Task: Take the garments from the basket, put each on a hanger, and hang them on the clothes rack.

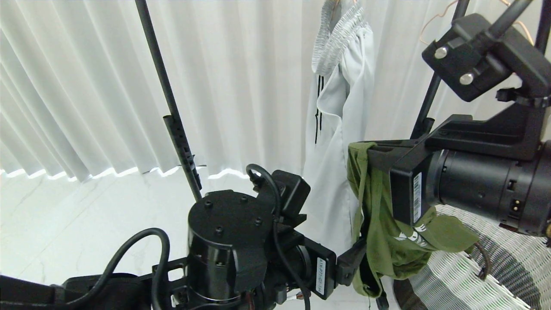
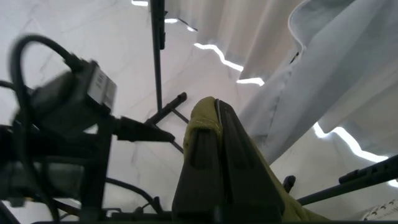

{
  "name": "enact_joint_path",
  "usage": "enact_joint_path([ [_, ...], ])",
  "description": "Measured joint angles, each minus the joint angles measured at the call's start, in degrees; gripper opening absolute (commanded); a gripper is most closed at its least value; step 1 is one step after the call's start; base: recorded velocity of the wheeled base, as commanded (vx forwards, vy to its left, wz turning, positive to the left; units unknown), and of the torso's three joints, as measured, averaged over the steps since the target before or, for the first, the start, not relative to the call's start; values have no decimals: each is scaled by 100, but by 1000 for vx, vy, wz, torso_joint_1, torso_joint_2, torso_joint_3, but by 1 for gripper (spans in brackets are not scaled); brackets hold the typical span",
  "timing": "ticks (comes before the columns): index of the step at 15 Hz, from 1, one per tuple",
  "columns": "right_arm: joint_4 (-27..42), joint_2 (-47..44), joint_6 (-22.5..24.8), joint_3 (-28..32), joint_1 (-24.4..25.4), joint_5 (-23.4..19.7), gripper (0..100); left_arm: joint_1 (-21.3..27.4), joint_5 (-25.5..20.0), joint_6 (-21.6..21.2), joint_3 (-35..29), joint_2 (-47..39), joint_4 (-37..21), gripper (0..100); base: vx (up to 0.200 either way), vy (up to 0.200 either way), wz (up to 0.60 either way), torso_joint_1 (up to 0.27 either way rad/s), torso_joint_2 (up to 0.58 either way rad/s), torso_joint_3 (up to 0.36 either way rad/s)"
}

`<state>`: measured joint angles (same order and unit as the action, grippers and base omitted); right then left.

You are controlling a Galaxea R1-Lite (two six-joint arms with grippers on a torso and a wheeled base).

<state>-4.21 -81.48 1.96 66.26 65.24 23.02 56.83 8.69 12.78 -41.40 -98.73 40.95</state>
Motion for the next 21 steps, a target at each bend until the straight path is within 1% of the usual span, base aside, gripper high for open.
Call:
enact_joint_path([
  [2,0,0,-22,-2,-4,0,0,-41,124,2,-52,-179,-1,100,0,0,0,0,0,0],
  [4,0,6,-22,-9,-4,0,0,-105,446,-6,-138,-407,-4,100,0,0,0,0,0,0],
  [8,0,23,-22,-13,-4,0,0,-179,494,-41,-50,-711,-9,100,0,0,0,0,0,0],
  [14,0,43,-22,-13,2,0,0,-251,589,-41,328,-929,-12,100,0,0,0,0,0,0],
  [15,0,43,-22,-16,2,0,0,-251,589,-41,395,-934,-9,0,0,0,0,0,0,0],
  [18,0,43,-16,-18,5,13,0,-251,668,-44,480,-935,-4,0,0,0,0,0,0,0],
  [21,-2,61,-18,-83,-4,30,0,-168,1230,-274,610,-901,101,0,0,0,0,0,0,0],
])
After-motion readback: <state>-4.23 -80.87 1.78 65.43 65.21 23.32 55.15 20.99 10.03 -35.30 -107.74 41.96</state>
